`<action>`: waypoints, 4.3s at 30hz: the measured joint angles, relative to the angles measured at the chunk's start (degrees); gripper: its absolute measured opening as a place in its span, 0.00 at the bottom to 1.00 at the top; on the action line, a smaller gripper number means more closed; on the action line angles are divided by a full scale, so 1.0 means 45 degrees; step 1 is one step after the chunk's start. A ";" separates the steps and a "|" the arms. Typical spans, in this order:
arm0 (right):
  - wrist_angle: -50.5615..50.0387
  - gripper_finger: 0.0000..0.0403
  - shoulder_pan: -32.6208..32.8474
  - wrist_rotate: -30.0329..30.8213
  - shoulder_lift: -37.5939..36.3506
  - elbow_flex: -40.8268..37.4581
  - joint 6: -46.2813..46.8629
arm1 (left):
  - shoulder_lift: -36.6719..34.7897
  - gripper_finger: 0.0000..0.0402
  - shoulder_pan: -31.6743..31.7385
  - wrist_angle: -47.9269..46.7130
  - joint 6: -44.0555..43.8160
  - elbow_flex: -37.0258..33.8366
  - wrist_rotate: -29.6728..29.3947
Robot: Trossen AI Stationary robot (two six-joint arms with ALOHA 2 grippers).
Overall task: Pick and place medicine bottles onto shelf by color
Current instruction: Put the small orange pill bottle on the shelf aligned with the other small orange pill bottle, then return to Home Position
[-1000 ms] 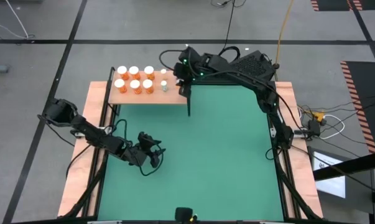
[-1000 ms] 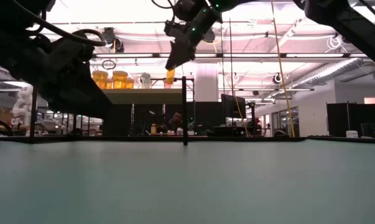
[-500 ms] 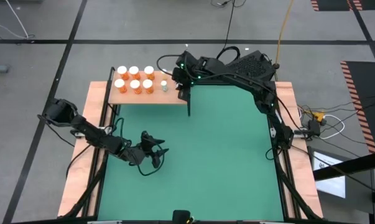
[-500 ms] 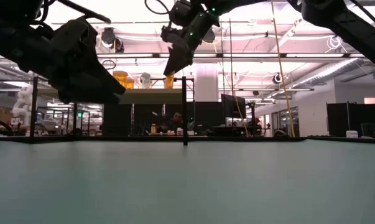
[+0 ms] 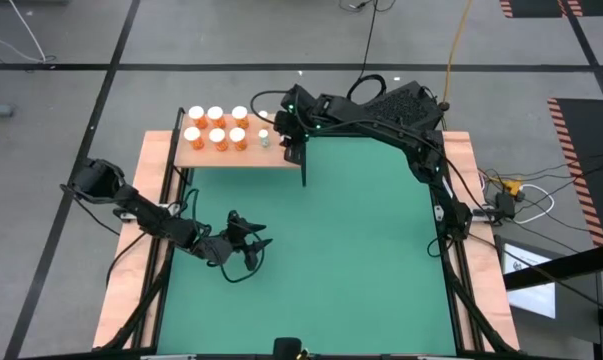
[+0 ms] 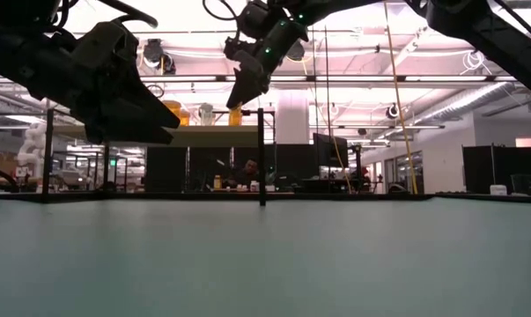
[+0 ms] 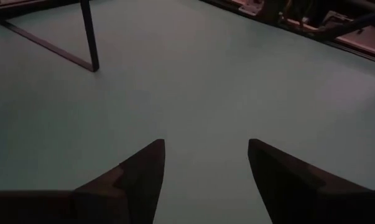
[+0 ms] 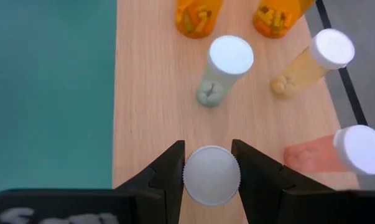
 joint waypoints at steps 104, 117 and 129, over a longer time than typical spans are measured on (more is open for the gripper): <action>1.6323 0.00 0.3410 0.1590 -2.0337 -2.7300 0.1091 | -0.6017 0.01 0.4226 0.4987 0.8769 -0.3209 0.5051; 1.5530 0.00 0.3410 0.0643 -2.2197 -2.7872 0.1967 | -0.6279 0.01 0.4247 0.5236 1.0077 -0.3784 0.5464; 1.4212 0.00 0.3424 0.0455 -2.2809 -2.7910 0.1597 | -0.6868 0.02 0.4745 0.3876 0.9957 -0.3784 0.5474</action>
